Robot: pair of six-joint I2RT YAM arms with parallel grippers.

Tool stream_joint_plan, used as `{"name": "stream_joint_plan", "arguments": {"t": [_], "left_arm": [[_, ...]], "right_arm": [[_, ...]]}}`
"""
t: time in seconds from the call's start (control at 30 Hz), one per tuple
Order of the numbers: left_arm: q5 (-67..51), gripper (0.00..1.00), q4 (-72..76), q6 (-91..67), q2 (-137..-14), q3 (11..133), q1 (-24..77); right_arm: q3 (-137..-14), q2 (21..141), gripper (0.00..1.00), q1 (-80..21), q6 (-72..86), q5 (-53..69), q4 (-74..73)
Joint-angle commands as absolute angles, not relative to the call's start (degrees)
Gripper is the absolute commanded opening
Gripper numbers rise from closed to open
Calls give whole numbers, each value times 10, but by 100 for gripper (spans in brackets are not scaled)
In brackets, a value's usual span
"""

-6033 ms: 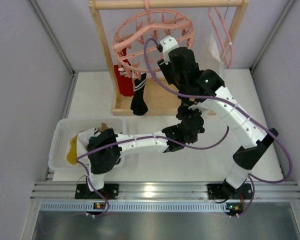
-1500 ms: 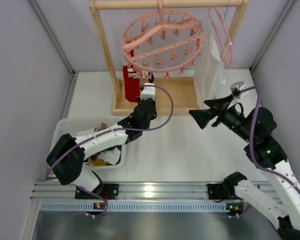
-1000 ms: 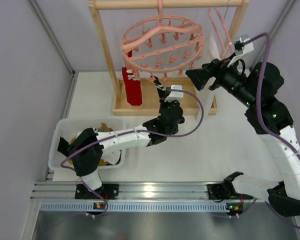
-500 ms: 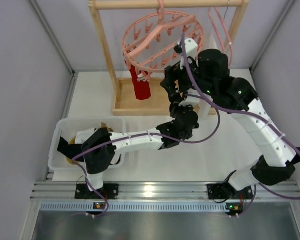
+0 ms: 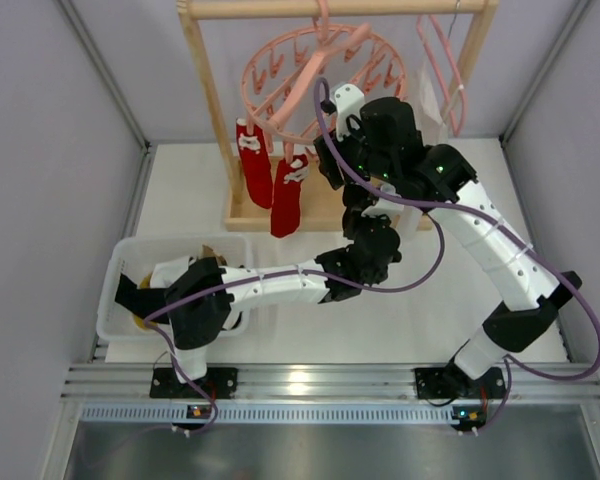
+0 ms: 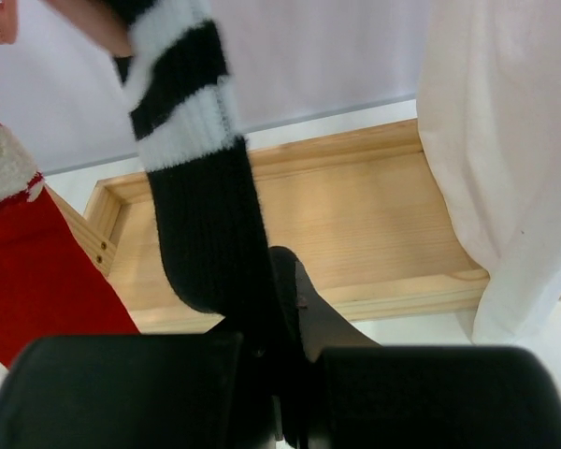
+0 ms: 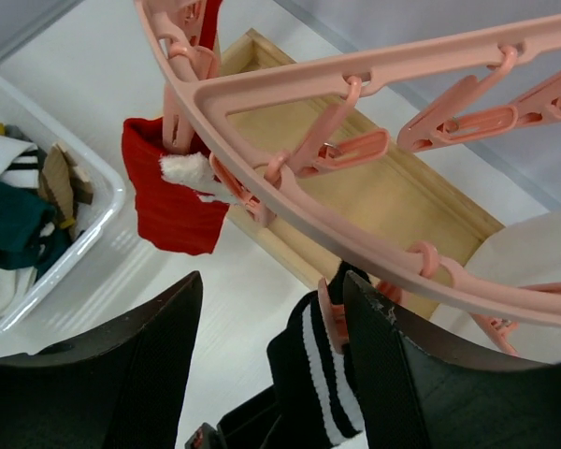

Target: Remove the socks clipped to the hanger

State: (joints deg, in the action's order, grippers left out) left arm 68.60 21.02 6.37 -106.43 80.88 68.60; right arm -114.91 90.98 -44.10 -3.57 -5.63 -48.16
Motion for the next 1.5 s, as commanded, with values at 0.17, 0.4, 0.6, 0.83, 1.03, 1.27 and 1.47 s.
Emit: {"name": "stream_joint_plan", "arguments": {"t": [0.17,0.4,0.6,0.83,1.03,1.27,1.47], "left_arm": [[691,0,241,72,-1053,817,691],[688,0,240,69,-1058,817,690],[686,0,240,66,-1057,818,690],[686,0,240,66,-1055,817,690],[685,0,240,68,-1053,816,690],[680,0,240,66,-1046,811,690],[679,0,240,63,-1042,806,690]], "right_arm": [[-1172,910,58,-428,-46,-77,-473],[-1145,857,59,-428,-40,-81,-462],[-1119,838,60,-413,-40,-86,-459],[-1121,860,59,-397,-41,-62,-447],[-1136,889,58,-393,-42,-40,-446],[-1130,911,53,-379,-40,-24,-418],[-1134,919,47,-374,-39,-18,-397]]}}
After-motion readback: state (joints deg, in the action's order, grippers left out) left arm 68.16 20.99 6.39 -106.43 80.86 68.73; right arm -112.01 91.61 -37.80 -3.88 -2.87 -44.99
